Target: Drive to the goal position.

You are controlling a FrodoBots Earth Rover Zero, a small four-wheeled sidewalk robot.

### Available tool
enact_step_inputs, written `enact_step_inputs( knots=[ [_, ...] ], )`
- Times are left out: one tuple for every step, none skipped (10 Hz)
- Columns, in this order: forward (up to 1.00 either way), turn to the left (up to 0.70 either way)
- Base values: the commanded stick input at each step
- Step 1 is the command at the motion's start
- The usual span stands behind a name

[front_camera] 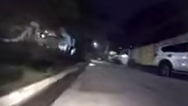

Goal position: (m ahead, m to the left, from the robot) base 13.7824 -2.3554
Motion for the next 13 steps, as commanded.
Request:
enact_step_inputs(
  knots=[
    [0.7,-0.35],
    [0.7,-0.35],
    [0.7,0.0],
    [0.7,0.0],
    [0.7,0.0],
    [0.7,0.0],
    [0.7,0.0],
    [0.7,0.0],
    [0.7,0.0],
    [0.7,0.0],
    [0.7,0.0],
    [0.7,0.0],
    [0.7,0.0]
  ],
)
